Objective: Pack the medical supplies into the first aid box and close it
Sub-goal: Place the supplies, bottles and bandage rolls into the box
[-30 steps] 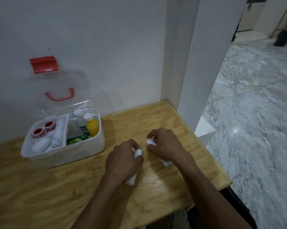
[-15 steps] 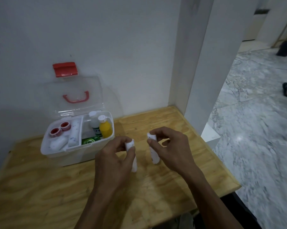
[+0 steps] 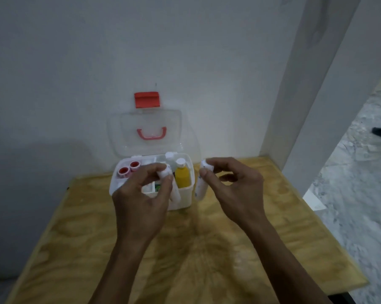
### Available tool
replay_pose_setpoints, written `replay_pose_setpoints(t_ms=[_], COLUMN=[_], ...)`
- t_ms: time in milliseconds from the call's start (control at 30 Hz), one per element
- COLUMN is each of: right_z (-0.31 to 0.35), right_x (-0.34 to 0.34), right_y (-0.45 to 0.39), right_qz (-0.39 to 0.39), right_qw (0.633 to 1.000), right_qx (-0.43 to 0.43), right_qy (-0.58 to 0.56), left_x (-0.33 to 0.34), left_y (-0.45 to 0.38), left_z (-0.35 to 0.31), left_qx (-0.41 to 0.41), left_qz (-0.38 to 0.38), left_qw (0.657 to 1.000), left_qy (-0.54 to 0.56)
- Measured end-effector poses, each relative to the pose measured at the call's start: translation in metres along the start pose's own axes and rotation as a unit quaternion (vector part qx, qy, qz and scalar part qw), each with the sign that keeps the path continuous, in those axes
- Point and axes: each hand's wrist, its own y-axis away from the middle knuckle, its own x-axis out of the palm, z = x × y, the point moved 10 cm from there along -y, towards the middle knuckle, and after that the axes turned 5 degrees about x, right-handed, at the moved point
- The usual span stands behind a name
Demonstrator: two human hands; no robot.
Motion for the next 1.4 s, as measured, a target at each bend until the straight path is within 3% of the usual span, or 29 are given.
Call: replay_pose_setpoints(t_ms=[233,700,933,1400], right_z=[0.009,-0.041,-0.064,-0.060], right_x=[0.034,0.061,0.074,0.079], right_y=[-0.032,-0.032,-0.024,-0.017], right_qz=[-0.007,0.048,0.106,0.152], right_qw=[1.000,0.998,0.986,0.968], right_qx=[-0.011,0.020,0.034,0.029], right_qy=[-0.014,0.046,0.125,0.197], left_x=[-0.013,0.062,0.076,0.070], left_y=[-0.037,-0.027,-0.020,-0.021], left_z=[0.018,0.062,0.071,0.073], left_qx=[-0.007,-0.039,-0.044,-0.035], left_qz=[-0.045,0.129,0.219,0.238], left_qw=[0.999,0.991,0.971,0.960], left_qy=[-0.010,-0.021,-0.087,-0.141])
